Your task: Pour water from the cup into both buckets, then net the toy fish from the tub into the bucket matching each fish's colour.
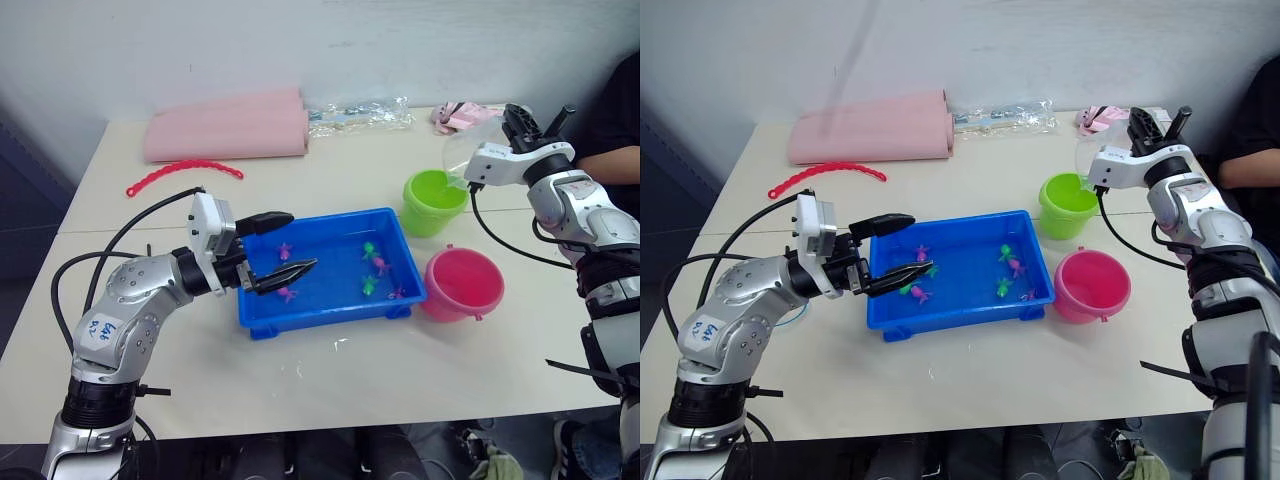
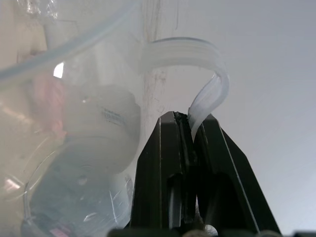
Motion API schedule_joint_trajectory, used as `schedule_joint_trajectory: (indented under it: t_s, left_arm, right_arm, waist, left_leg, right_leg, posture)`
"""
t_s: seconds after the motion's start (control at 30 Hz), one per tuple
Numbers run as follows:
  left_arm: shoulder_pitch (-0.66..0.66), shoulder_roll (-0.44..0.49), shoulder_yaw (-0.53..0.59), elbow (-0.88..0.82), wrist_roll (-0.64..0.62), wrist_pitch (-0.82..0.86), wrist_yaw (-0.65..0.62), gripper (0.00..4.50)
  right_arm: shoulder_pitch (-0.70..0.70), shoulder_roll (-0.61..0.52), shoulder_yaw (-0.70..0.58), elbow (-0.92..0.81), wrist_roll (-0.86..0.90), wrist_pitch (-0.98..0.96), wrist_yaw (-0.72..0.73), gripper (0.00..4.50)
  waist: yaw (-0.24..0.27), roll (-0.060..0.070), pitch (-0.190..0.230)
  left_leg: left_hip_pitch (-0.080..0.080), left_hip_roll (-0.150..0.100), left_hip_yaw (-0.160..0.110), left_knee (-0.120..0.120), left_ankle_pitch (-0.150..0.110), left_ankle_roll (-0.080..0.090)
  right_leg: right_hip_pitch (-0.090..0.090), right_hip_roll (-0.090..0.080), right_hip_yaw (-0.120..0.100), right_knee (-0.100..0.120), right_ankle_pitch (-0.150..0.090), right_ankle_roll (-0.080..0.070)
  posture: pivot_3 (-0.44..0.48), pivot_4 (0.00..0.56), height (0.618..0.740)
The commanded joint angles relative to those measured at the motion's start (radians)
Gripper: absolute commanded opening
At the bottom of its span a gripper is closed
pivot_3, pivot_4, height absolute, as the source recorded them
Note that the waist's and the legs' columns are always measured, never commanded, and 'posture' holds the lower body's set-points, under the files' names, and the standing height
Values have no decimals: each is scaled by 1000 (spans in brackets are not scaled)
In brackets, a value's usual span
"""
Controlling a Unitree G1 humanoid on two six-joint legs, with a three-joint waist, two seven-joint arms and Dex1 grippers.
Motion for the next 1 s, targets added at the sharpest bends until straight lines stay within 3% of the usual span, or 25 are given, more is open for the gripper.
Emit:
schedule_joint_trajectory:
  t_s: [0.03,0.13,0.23,0.43,0.57,0.77,1.0]
  left_arm:
    - [3,1,12,-39,1,-21,-1,4500]
    - [4,3,13,-40,0,-20,-2,4500]
    - [6,5,15,-41,-1,-19,-3,4500]
    - [8,12,30,-43,-17,-11,-10,4500]
    - [10,17,55,-53,-78,7,-44,4500]
    - [29,52,36,-109,-131,36,-115,4500]
    - [59,46,13,-127,-127,33,-135,4500]
  right_arm:
    - [-25,-21,-2,0,-8,-5,-34,75]
    - [-13,-6,-41,23,54,-15,-18,75]
    - [11,33,-175,43,247,-32,58,75]
    - [54,97,-485,40,663,34,336,75]
    - [101,94,-712,-31,950,202,522,75]
    - [350,62,-923,-276,1169,499,588,75]
    - [660,179,-1041,-531,1258,488,543,75]
  waist:
    - [0,0,0]
    - [0,0,0]
    - [0,0,0]
    - [1,0,0]
    - [5,0,0]
    - [10,0,0]
    - [2,0,0]
  left_leg:
    - [0,0,0,0,0,0]
    - [0,0,0,0,0,0]
    - [0,0,0,0,0,0]
    - [0,0,0,0,0,0]
    - [0,0,-2,1,0,1]
    - [0,0,-5,1,0,1]
    - [2,0,-2,1,0,1]
  right_leg:
    - [0,0,0,0,0,0]
    - [0,0,0,0,0,0]
    - [0,0,0,0,0,0]
    - [1,0,0,1,0,0]
    - [3,0,-2,0,0,0]
    - [5,0,-1,-1,0,0]
    - [4,0,-1,-1,0,0]
  posture:
    - [0,150,740]
    - [0,150,740]
    - [0,150,740]
    - [0,150,740]
    - [0,150,740]
    - [0,150,740]
    - [0,150,740]
